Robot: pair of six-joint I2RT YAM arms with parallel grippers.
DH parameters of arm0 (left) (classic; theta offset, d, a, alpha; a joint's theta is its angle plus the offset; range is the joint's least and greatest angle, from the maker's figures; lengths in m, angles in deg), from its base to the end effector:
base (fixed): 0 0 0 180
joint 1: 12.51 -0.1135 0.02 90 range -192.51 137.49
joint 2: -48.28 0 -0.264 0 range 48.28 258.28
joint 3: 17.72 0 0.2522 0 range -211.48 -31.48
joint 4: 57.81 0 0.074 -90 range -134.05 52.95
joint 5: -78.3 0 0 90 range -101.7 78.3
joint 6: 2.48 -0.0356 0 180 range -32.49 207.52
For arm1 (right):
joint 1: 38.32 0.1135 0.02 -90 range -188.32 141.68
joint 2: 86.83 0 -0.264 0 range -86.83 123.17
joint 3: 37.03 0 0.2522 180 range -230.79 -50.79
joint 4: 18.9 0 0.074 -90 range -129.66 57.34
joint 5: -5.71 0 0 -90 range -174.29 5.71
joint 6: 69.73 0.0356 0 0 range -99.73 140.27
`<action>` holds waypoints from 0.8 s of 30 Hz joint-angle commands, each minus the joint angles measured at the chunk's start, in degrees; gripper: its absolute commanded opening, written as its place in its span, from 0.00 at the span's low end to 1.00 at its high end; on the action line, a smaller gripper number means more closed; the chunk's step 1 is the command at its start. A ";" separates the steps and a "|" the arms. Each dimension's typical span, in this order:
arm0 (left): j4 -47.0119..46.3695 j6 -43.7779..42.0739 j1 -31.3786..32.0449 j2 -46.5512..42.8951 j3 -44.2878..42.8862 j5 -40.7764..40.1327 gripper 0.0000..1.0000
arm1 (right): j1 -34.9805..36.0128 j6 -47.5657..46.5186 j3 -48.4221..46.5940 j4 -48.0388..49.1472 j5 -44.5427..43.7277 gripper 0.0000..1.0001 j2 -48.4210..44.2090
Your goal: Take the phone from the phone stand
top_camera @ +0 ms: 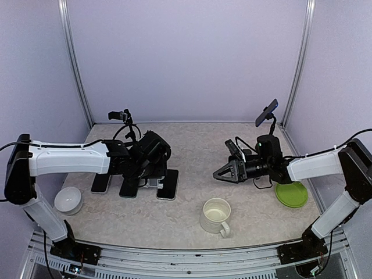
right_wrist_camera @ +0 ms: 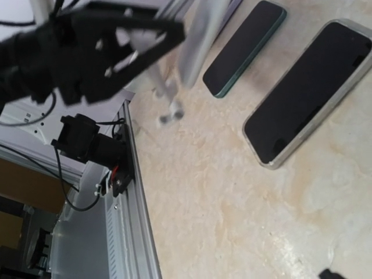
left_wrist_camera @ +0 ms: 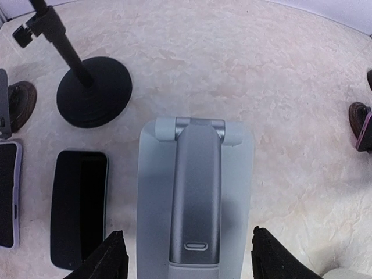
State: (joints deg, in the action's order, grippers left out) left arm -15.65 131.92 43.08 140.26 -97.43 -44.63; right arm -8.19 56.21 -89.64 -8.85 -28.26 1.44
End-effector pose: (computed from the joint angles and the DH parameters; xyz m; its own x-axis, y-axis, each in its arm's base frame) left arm 0.2058 -0.2663 0.2392 -0.6879 -0.0349 -0.7250 0.0455 0.9948 -0.0911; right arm 0.2460 0.1769 0.1898 -0.8469 -0.1124 -0.5197 -0.5313 0.2147 0.8195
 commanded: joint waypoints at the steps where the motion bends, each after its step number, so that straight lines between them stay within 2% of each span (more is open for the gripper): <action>1: -6.40 -6.20 -2.26 3.38 -4.68 0.32 0.52 | -0.51 -1.91 -1.63 -2.07 -1.03 1.00 -1.58; 8: -10.48 -11.07 -6.02 10.07 -10.87 3.81 0.52 | -0.50 -3.64 -2.53 -3.77 -1.75 1.00 -1.55; 14: -10.86 -15.71 -8.48 18.57 -19.71 6.45 0.52 | -0.51 -5.19 -3.13 -5.61 -3.34 1.00 -2.49; 24: -13.73 -18.83 -13.49 30.20 -29.43 10.87 0.53 | -0.51 -8.86 -3.43 -10.37 -6.62 1.00 -5.90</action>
State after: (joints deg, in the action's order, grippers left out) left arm -26.05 115.72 31.35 167.28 -122.22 -35.58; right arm -8.19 49.66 -91.59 -16.68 -33.03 -2.49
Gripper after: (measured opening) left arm 0.672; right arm 0.999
